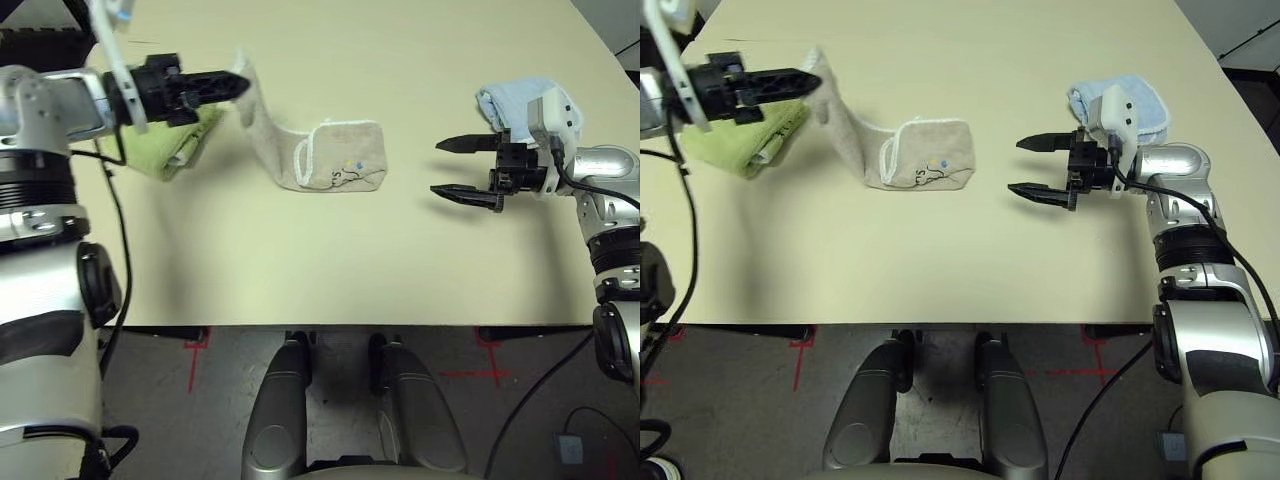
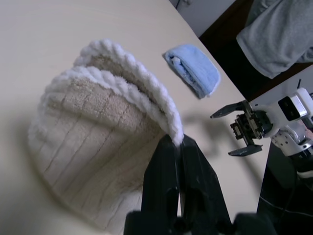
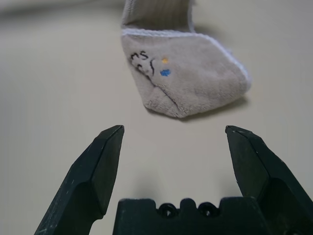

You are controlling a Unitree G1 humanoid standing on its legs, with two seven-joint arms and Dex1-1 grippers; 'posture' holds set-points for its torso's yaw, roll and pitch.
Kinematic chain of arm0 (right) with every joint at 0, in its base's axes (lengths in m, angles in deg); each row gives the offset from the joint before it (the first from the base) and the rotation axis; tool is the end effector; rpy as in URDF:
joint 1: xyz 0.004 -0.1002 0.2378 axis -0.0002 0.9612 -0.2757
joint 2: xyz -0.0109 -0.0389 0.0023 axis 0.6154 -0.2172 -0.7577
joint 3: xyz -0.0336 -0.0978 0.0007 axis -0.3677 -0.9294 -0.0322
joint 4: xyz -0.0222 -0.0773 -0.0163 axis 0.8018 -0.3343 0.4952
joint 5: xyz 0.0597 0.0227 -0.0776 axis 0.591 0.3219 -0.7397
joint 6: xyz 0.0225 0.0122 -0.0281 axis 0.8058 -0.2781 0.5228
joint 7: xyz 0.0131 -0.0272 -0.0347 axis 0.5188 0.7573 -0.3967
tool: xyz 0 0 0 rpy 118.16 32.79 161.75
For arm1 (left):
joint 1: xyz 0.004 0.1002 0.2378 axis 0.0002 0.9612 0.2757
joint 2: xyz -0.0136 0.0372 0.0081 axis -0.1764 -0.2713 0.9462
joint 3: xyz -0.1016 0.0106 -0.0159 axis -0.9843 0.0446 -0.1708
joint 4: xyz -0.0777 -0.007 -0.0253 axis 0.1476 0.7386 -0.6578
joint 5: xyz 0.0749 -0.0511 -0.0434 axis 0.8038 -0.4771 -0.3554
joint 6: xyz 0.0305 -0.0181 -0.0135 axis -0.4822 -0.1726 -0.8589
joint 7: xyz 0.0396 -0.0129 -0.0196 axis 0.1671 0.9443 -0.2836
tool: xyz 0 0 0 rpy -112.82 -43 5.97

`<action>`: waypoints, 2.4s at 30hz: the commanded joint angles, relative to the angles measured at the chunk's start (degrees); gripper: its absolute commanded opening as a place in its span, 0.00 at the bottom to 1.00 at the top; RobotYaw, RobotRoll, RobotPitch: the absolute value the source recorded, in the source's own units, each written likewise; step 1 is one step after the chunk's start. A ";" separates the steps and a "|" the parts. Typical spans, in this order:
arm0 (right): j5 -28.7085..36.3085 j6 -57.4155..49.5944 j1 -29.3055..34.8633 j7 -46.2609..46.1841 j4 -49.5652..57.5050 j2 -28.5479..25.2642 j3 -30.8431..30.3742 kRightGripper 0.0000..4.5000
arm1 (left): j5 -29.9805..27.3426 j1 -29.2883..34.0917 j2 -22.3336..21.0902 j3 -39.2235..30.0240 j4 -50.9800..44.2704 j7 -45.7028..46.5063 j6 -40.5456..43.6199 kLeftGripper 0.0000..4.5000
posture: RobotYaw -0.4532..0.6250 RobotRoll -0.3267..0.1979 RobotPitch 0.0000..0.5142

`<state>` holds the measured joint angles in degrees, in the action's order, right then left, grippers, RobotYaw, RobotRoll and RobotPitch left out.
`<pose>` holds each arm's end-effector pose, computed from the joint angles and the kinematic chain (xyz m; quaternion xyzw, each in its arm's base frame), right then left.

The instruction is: Fold the towel and set it aside.

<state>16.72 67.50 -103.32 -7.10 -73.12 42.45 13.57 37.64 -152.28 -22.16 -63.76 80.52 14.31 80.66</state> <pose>0.3313 -0.2732 0.2101 -0.2241 -0.0548 0.5494 0.8031 0.3251 0.2367 0.3070 -0.1340 0.1439 -0.4726 0.8591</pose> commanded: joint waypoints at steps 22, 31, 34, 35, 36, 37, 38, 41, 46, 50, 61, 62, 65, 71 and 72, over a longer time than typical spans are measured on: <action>0.64 1.66 -0.75 -3.40 -5.74 1.31 1.45 1.00 | 1.91 0.18 12.01 7.71 -2.19 0.76 -4.47 0.01 | 0.45 0.62 0.47; 0.87 1.37 -0.25 -3.56 -4.37 1.37 1.41 1.00 | 7.09 2.79 15.41 11.04 0.27 3.20 -10.09 0.01 | 0.44 0.62 0.47; 1.03 1.14 0.01 -3.53 -3.63 1.30 1.44 1.00 | 9.25 4.52 15.36 13.12 0.57 3.06 -12.15 0.01 | 0.44 0.62 0.47; 1.06 1.06 0.10 -3.52 -3.42 1.26 1.45 1.00 | 9.52 4.79 15.46 13.35 0.56 3.02 -12.36 0.01 | 0.44 0.62 0.47; 1.08 1.00 0.21 -3.52 -3.24 1.19 1.47 1.00 | 9.68 5.12 15.65 13.54 0.32 2.96 -12.42 0.01 | 0.44 0.62 0.47; 1.09 0.94 0.30 -3.53 -3.06 1.13 1.47 1.00 | 9.72 5.29 15.93 13.49 0.19 3.10 -12.32 0.01 | 0.44 0.62 0.47; 1.08 0.89 0.41 -3.54 -2.89 1.07 1.46 1.00 | 9.79 5.42 16.28 13.47 0.04 3.28 -12.31 0.01 | 0.44 0.62 0.47; 1.00 0.85 0.57 -3.61 -2.66 0.95 1.38 1.00 | 9.25 5.54 17.55 12.68 -0.46 3.85 -11.66 0.01 | 0.44 0.62 0.46; 0.95 0.96 0.57 -3.63 -2.57 0.82 1.23 1.00 | 7.28 5.80 18.31 11.62 -2.57 2.45 -10.52 0.32 | 0.44 0.62 0.46; 1.07 0.94 0.15 -3.66 -2.71 0.94 1.23 1.00 | 5.08 7.07 17.44 10.11 -5.91 -1.74 -14.16 0.67 | 0.44 0.62 0.45; 3.85 -2.09 -2.52 -3.10 -2.22 3.74 1.70 1.00 | 8.51 14.49 3.86 10.66 -3.22 -24.59 -40.94 1.00 | 0.45 0.62 0.46; 4.03 -2.25 -2.78 -3.04 -2.21 4.15 1.64 1.00 | 9.38 15.12 3.32 10.59 -1.71 -26.06 -44.53 1.00 | 0.46 0.62 0.47; 3.95 -1.92 -3.38 -2.49 -2.82 5.01 1.24 1.00 | 10.85 16.36 2.58 9.76 2.38 -29.45 -53.00 1.00 | 0.46 0.62 0.47; 3.20 -0.97 -3.89 -0.43 -4.10 4.86 0.57 0.71 | 12.93 15.80 2.70 8.89 7.85 -32.33 -63.33 1.00 | 0.47 0.62 0.48; 3.16 -0.94 -3.91 -0.22 -4.12 4.82 0.56 0.61 | 13.12 15.60 2.86 8.73 8.57 -32.64 -64.72 1.00 | 0.47 0.62 0.48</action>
<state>20.26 65.95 -107.38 -8.25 -76.76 47.73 14.12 49.67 -136.56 -19.28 -54.80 87.97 -17.08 18.63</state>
